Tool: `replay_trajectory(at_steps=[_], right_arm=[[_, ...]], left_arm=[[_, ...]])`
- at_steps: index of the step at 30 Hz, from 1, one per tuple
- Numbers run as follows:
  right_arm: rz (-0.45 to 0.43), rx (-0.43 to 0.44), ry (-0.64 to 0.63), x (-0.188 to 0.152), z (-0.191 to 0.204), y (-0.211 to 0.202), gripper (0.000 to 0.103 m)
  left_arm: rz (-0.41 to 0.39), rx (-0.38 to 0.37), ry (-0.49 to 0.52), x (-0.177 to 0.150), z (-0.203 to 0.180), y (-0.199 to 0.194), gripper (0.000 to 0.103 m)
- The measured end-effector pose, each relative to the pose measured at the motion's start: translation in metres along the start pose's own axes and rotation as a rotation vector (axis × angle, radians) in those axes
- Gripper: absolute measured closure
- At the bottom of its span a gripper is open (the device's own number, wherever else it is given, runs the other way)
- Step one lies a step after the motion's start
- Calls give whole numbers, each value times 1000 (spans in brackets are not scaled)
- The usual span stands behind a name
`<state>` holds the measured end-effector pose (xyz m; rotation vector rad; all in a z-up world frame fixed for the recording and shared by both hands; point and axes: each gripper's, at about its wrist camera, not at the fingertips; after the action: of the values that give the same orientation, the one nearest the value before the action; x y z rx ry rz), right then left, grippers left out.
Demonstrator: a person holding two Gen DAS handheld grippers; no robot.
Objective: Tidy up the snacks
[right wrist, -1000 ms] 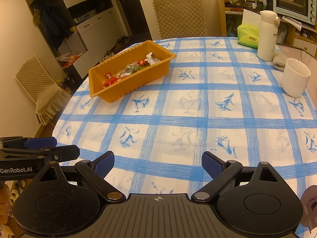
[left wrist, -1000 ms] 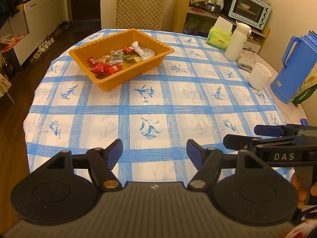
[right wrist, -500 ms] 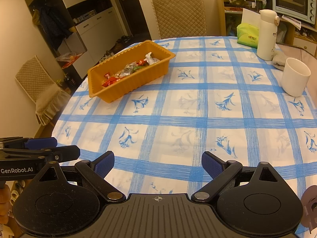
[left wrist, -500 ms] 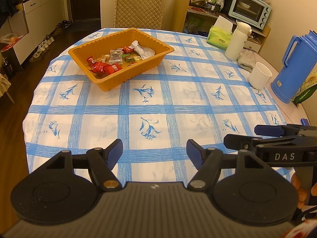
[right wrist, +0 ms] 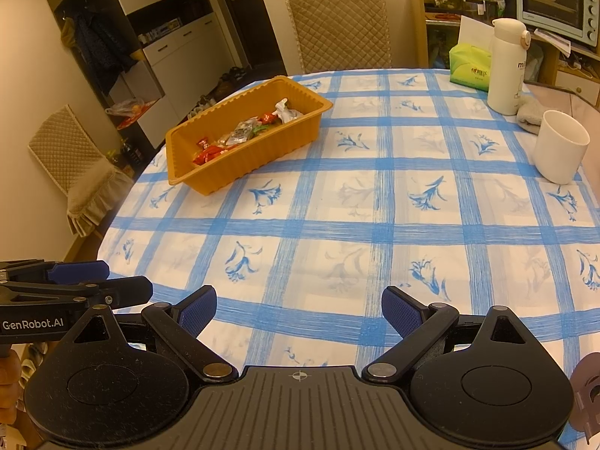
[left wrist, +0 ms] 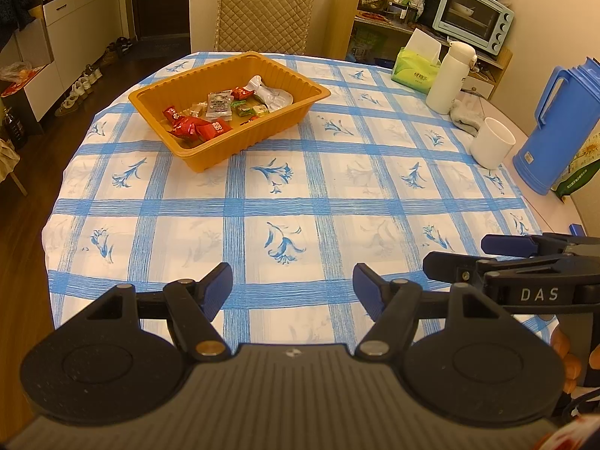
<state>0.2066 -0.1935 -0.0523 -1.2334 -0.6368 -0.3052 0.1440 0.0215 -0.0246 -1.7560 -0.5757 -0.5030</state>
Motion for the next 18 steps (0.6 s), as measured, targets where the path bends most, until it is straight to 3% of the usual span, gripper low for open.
replay_trajectory(at_steps=[18], right_arm=[[0, 1, 0, 1, 2, 1, 9]], left_arm=[[1, -1, -1, 1, 2, 0, 34]])
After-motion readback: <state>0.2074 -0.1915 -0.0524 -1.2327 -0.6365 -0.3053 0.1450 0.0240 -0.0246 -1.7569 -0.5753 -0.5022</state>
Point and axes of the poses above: each gripper's, at about its wrist camera, not at the fingertips, and y roughly the way its jaws point, z to its left, x to its top, and after that the axes turned 10 degrees about -x, right-handed
